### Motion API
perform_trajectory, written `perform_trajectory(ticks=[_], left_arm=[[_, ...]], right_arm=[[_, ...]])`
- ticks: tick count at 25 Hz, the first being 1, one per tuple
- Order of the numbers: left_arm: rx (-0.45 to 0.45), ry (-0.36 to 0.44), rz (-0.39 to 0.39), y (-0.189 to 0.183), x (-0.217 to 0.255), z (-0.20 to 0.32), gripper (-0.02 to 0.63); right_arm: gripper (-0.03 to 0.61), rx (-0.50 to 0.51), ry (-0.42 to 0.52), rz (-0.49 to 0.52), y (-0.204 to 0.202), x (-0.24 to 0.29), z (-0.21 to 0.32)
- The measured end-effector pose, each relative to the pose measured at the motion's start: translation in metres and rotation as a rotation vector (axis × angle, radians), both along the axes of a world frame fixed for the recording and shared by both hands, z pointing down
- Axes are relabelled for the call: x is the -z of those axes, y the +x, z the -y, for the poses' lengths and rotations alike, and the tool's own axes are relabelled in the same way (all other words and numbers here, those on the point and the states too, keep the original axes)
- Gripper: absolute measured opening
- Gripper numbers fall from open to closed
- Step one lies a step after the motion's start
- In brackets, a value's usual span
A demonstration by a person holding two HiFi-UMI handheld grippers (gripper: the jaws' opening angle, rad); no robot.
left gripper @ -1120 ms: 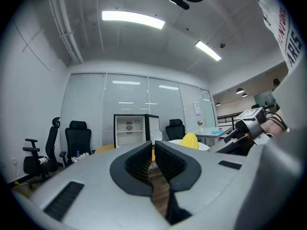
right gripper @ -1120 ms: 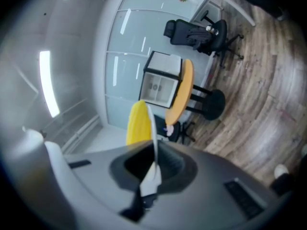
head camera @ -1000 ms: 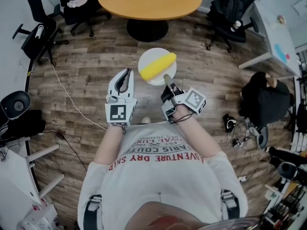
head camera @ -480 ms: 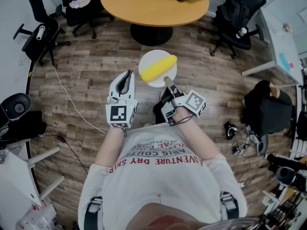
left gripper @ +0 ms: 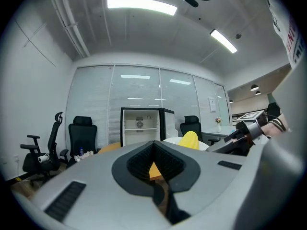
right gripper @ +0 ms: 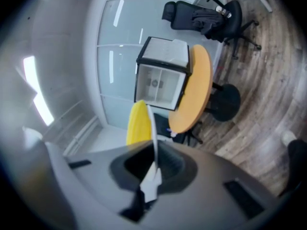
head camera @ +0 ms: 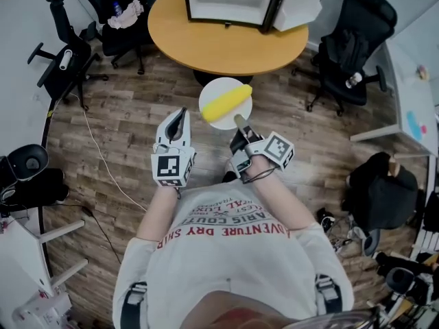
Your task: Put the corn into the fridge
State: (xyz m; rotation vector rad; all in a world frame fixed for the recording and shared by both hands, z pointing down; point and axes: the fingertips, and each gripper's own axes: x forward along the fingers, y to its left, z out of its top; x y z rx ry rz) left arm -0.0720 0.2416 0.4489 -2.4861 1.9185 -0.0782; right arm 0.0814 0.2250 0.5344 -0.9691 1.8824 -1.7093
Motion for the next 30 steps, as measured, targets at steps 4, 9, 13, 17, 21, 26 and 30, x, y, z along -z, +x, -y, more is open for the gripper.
perform_trajectory(ticks=[4,9,13,17,21,26,30], left_arm=[[0.030,0.009,0.003,0.014,0.003,0.053,0.028],[0.062,0.015,-0.002,0.025,0.006,0.108,0.028],[0.076,0.003,-0.006,0.031,-0.001,0.136,0.028],[0.076,-0.011,-0.001,0.028,-0.007,0.164,0.028],[0.054,-0.016,-0.008,0.014,-0.011,0.195,0.028],[-0.002,-0.020,-0.017,-0.007,-0.017,0.251,0.028],[-0.058,-0.008,-0.025,-0.025,-0.011,0.308,0.028]], right_arm=[[0.034,0.034,0.016,-0.006,0.013,0.006,0.056],[0.034,0.051,0.005,-0.007,0.027,0.004,0.115],[0.034,0.052,-0.015,-0.003,0.037,-0.002,0.147],[0.034,0.038,-0.048,-0.001,0.039,-0.009,0.173],[0.034,0.012,-0.066,-0.008,0.026,-0.015,0.198],[0.034,-0.035,-0.070,-0.014,0.004,-0.020,0.243],[0.034,-0.085,-0.060,-0.022,-0.015,-0.016,0.289]])
